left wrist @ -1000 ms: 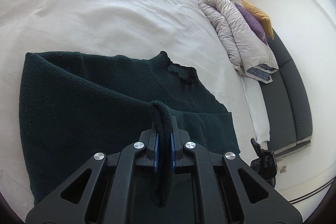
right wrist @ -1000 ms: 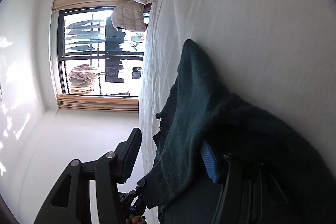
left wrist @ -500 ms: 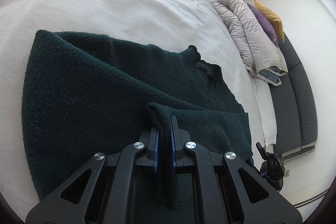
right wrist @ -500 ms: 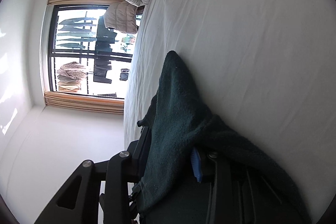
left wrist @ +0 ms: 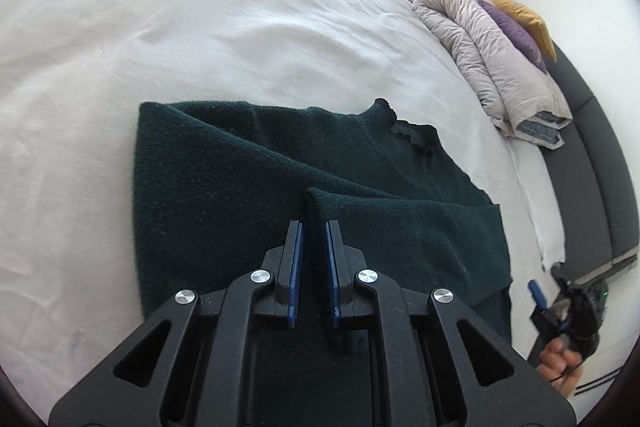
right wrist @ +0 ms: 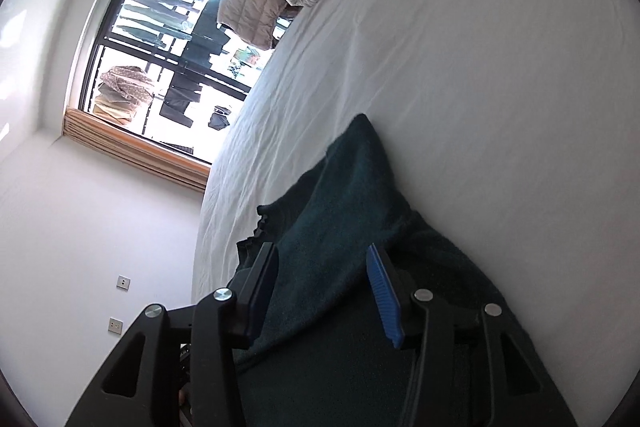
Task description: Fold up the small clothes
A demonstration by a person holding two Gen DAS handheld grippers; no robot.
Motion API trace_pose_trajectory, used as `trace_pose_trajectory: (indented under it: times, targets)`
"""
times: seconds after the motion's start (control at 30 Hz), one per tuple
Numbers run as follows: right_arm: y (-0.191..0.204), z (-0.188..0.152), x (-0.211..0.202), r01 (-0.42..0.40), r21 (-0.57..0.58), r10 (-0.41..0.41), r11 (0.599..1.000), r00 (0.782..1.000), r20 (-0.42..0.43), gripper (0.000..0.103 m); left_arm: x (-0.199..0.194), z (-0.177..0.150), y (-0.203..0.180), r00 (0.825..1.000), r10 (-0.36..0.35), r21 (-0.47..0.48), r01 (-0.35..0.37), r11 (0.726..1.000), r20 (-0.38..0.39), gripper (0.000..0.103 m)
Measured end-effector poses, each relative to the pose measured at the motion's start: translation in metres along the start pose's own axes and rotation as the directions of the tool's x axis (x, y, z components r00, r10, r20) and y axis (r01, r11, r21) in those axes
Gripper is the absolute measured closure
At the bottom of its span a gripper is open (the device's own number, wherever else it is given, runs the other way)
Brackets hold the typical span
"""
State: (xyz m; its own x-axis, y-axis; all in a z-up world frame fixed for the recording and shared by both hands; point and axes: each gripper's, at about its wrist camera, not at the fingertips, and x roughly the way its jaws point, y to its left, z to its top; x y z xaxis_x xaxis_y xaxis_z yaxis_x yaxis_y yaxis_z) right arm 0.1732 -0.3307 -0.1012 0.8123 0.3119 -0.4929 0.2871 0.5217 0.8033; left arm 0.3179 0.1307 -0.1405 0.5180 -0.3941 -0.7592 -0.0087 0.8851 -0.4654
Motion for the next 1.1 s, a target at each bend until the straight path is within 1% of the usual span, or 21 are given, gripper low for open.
trace_pose_trajectory:
  times: [0.03, 0.1, 0.13, 0.2, 0.27, 0.3, 0.37, 0.43, 0.47, 0.57, 0.63, 0.67, 0.73, 0.77, 0.8, 0.83, 0.87, 0.93, 0.97, 1.03, 1.1]
  targets:
    - [0.005, 0.004, 0.004, -0.005, -0.011, 0.005, 1.000, 1.000, -0.003, 0.049, -0.010, 0.001, -0.005, 0.999, 0.029, 0.015, -0.030, 0.999, 0.043, 0.092]
    - [0.016, 0.009, 0.015, -0.019, -0.040, 0.019, 0.999, 1.000, -0.015, 0.049, -0.025, 0.005, -0.025, 0.994, 0.003, 0.046, -0.008, 0.999, 0.106, 0.092]
    - [0.020, 0.011, 0.022, -0.033, -0.053, 0.032, 0.998, 0.999, -0.021, 0.049, -0.026, 0.006, -0.036, 0.994, -0.015, 0.077, 0.007, 0.997, 0.111, 0.092]
    - [0.024, 0.015, 0.042, -0.081, -0.045, 0.078, 0.996, 0.995, -0.058, 0.049, -0.011, 0.007, -0.066, 0.998, -0.029, 0.166, 0.018, 0.986, 0.064, 0.092]
    - [0.022, 0.018, 0.067, -0.125, -0.023, 0.122, 0.992, 0.987, -0.108, 0.049, 0.013, 0.001, -0.085, 1.000, -0.013, 0.228, 0.008, 0.974, 0.018, 0.092]
    - [0.019, 0.019, 0.079, -0.143, -0.015, 0.140, 0.990, 0.981, -0.132, 0.049, 0.024, -0.004, -0.088, 1.000, 0.010, 0.231, -0.011, 0.973, 0.004, 0.092]
    - [0.011, 0.020, 0.102, -0.115, -0.018, 0.110, 0.993, 0.979, -0.170, 0.049, 0.044, -0.015, -0.076, 0.998, 0.043, 0.194, -0.034, 0.980, -0.038, 0.092]
    - [-0.008, 0.020, 0.118, -0.090, -0.009, 0.086, 0.996, 0.977, -0.197, 0.050, 0.050, -0.030, -0.061, 1.000, 0.011, 0.183, -0.007, 0.983, -0.021, 0.092]
    - [-0.019, 0.022, 0.120, -0.058, -0.007, 0.056, 0.998, 0.981, -0.185, 0.061, 0.049, -0.033, -0.057, 1.000, -0.011, 0.187, 0.013, 0.982, -0.008, 0.092]
    - [-0.047, 0.030, 0.111, -0.088, 0.043, 0.093, 0.995, 0.986, -0.136, 0.090, 0.051, -0.035, -0.047, 0.999, -0.050, 0.163, 0.051, 0.985, -0.010, 0.092]
    - [-0.061, 0.035, 0.098, -0.054, 0.063, 0.059, 0.997, 0.995, -0.083, 0.098, 0.052, -0.037, -0.041, 0.998, -0.058, 0.161, 0.058, 0.985, -0.008, 0.092]
    - [-0.068, 0.038, 0.091, -0.019, 0.072, 0.023, 0.997, 0.998, -0.060, 0.094, 0.052, -0.039, -0.041, 0.998, -0.058, 0.162, 0.057, 0.985, -0.002, 0.092]
    - [-0.077, 0.043, 0.076, -0.020, 0.118, 0.024, 0.993, 0.999, -0.035, 0.091, 0.053, -0.042, -0.042, 0.998, -0.058, 0.161, 0.056, 0.985, 0.010, 0.092]
    - [-0.075, 0.044, 0.067, -0.030, 0.116, 0.033, 0.993, 0.999, -0.022, 0.081, 0.052, -0.040, -0.039, 0.998, -0.061, 0.159, 0.057, 0.986, 0.015, 0.092]
    - [-0.066, 0.044, 0.059, -0.045, 0.089, 0.045, 0.995, 0.999, -0.002, 0.075, 0.053, -0.041, -0.038, 0.998, -0.063, 0.155, 0.060, 0.986, 0.020, 0.092]
    - [-0.056, 0.042, 0.054, -0.070, 0.055, 0.069, 0.996, 0.998, 0.009, 0.066, 0.052, -0.042, -0.036, 0.998, -0.065, 0.152, 0.061, 0.987, 0.024, 0.092]
    - [-0.045, 0.040, 0.052, -0.097, 0.025, 0.097, 0.995, 0.995, 0.003, 0.059, 0.052, -0.042, -0.035, 0.998, -0.065, 0.149, 0.061, 0.987, 0.026, 0.092]
    - [-0.024, 0.036, 0.060, -0.137, -0.022, 0.136, 0.990, 0.990, -0.037, 0.051, 0.049, -0.044, -0.036, 0.997, -0.062, 0.155, 0.056, 0.986, 0.036, 0.092]
    - [-0.017, 0.033, 0.067, -0.136, -0.046, 0.133, 0.990, 0.990, -0.054, 0.046, 0.049, -0.045, -0.036, 0.997, -0.061, 0.160, 0.054, 0.986, 0.041, 0.092]
    - [-0.016, 0.026, 0.085, -0.111, -0.046, 0.106, 0.993, 0.989, -0.100, 0.042, 0.042, -0.047, -0.033, 0.997, -0.066, 0.159, 0.058, 0.986, 0.046, 0.092]
    - [-0.028, 0.014, 0.099, -0.063, -0.003, 0.061, 0.998, 0.985, -0.160, 0.043, 0.038, -0.049, -0.032, 0.997, -0.067, 0.156, 0.058, 0.986, 0.050, 0.092]
